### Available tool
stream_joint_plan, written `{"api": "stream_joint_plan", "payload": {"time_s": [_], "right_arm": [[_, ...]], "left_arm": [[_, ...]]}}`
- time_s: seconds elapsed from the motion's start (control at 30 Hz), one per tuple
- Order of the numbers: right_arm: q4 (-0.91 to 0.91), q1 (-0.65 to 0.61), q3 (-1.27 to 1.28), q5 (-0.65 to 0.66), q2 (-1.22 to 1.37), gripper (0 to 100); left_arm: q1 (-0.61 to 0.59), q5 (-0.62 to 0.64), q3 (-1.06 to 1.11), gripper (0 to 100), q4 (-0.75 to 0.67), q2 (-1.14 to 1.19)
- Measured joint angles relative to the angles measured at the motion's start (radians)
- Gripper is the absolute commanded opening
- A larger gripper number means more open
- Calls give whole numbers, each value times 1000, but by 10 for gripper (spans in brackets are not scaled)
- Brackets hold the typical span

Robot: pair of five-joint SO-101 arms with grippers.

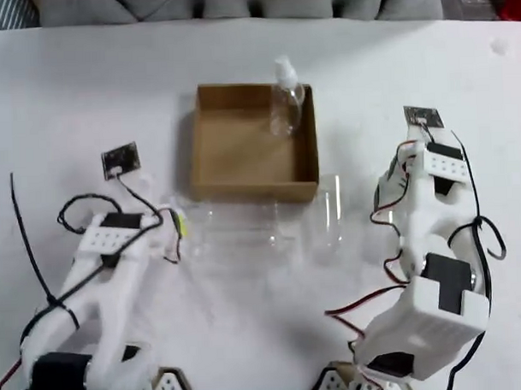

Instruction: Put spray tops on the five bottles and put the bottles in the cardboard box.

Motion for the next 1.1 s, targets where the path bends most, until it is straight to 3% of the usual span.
{"api": "stream_joint_plan", "payload": {"time_s": [0.4,0.67,0.83,1.1], "right_arm": [[0,0,0,0,8,15],[0,-2,0,0,8,15],[0,-2,0,0,8,15],[0,-2,0,0,8,15]], "left_arm": [[-28,6,0,158,-8,21],[-32,6,-137,153,44,233],[-34,6,-163,9,57,261],[-31,-35,-166,20,55,261]]}}
